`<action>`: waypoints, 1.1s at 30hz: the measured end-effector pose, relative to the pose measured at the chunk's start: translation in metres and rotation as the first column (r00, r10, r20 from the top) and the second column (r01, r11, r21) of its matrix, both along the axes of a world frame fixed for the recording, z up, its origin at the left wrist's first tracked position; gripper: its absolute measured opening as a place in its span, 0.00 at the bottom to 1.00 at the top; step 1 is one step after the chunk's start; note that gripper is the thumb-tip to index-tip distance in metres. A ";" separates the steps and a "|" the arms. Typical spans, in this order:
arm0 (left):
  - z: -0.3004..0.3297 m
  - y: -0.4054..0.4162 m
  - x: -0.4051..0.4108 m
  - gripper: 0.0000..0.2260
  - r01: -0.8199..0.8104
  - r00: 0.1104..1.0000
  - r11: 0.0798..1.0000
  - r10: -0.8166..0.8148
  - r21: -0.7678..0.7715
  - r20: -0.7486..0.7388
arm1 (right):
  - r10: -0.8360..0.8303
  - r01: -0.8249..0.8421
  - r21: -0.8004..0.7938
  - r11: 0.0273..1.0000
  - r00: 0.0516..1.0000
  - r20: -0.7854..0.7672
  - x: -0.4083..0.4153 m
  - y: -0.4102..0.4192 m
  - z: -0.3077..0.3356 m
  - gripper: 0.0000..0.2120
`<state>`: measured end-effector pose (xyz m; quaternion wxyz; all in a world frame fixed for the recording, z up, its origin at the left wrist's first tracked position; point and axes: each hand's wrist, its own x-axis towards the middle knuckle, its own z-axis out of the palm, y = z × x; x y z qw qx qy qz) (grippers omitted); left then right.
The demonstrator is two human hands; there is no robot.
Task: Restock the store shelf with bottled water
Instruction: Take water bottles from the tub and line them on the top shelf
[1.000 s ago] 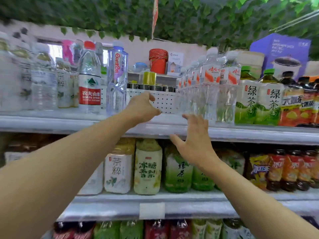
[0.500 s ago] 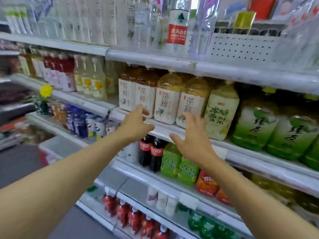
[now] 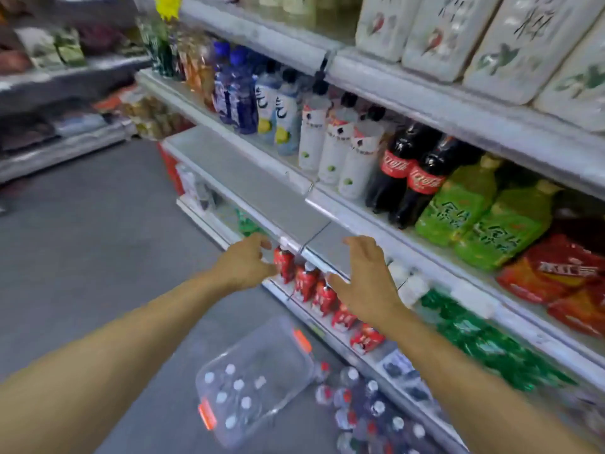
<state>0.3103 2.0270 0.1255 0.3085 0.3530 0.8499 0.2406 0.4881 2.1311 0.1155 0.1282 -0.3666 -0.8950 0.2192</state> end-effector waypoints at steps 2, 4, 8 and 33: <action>-0.035 -0.017 -0.014 0.19 0.010 0.999 0.998 -0.007 -0.063 0.039 | 0.013 -0.012 -0.046 0.999 1.000 0.021 -0.014 -0.015 -0.035 0.23; -0.071 -0.032 -0.027 0.20 0.012 0.999 0.992 -0.006 -0.122 0.050 | 0.011 -0.005 -0.098 0.995 0.998 0.060 -0.027 -0.030 -0.070 0.23; -0.135 -0.064 -0.043 0.20 0.007 0.990 0.983 0.019 -0.185 0.137 | 0.069 -0.034 -0.182 0.983 0.980 0.187 -0.047 -0.063 -0.131 0.28; -0.554 -0.173 -0.014 0.20 -0.205 0.959 0.910 0.260 -0.360 0.112 | 0.338 -0.093 -0.495 0.864 0.836 0.433 -0.071 -0.171 -0.578 0.27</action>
